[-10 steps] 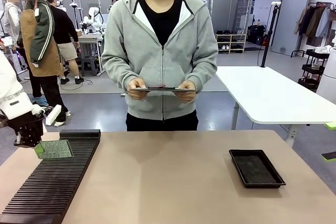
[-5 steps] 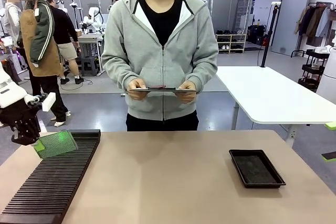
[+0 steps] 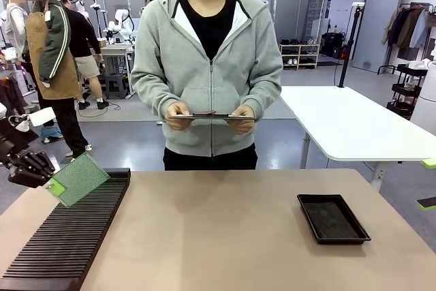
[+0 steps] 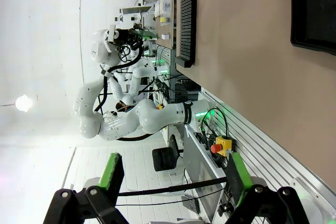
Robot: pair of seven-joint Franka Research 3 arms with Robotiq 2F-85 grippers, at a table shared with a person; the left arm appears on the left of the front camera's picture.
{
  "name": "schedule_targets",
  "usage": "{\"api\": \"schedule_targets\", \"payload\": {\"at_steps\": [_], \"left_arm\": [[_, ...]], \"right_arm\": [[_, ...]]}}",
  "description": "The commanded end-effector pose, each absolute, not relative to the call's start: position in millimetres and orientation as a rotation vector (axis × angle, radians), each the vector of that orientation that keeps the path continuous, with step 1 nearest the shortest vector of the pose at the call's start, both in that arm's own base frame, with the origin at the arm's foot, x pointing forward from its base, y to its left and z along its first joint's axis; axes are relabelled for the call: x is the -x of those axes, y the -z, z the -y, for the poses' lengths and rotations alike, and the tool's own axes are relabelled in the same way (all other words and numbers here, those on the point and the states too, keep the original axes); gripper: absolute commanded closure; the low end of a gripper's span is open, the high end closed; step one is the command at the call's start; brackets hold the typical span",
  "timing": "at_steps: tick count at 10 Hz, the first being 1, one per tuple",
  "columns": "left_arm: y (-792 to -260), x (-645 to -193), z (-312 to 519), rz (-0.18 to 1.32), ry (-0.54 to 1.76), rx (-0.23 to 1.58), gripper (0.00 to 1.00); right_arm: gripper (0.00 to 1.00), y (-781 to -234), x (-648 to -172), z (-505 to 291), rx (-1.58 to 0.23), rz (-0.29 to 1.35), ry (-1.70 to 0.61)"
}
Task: Inspect the PCB.
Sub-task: Pick up the Blank PCB and present it to the human.
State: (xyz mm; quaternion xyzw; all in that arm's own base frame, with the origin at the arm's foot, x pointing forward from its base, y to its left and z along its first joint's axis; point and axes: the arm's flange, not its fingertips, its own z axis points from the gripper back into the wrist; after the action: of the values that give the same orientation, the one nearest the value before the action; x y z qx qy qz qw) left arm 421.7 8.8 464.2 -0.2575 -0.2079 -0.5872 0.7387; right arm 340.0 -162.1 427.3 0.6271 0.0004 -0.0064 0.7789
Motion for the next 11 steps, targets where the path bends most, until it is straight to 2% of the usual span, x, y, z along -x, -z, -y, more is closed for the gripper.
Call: {"api": "schedule_targets", "payload": {"at_steps": [1, 5, 6, 7, 11], "left_arm": [[-466.7, -422.7, -8.6, 0.437, 1.296, 0.518, 1.0], [-466.7, -422.7, -8.6, 0.437, 1.296, 0.518, 1.0], [-464.1, -421.7, -8.3, 0.441, 1.296, 0.543, 0.97], [-469.4, -419.0, 1.8, 0.479, 1.284, 0.677, 0.97], [-477.1, -413.4, 18.2, 0.48, 0.977, 1.048, 0.97]], "right_arm": [[0.0, -428.8, -341.1, 162.8, -1.354, -0.002, 0.019], [0.0, -428.8, -341.1, 162.8, -1.354, -0.002, 0.019], [0.0, -428.8, -341.1, 162.8, -1.354, -0.002, 0.019], [0.0, -428.8, -341.1, 162.8, -1.354, -0.002, 0.019], [0.0, -428.8, -341.1, 162.8, -1.354, -0.002, 0.019]]}}
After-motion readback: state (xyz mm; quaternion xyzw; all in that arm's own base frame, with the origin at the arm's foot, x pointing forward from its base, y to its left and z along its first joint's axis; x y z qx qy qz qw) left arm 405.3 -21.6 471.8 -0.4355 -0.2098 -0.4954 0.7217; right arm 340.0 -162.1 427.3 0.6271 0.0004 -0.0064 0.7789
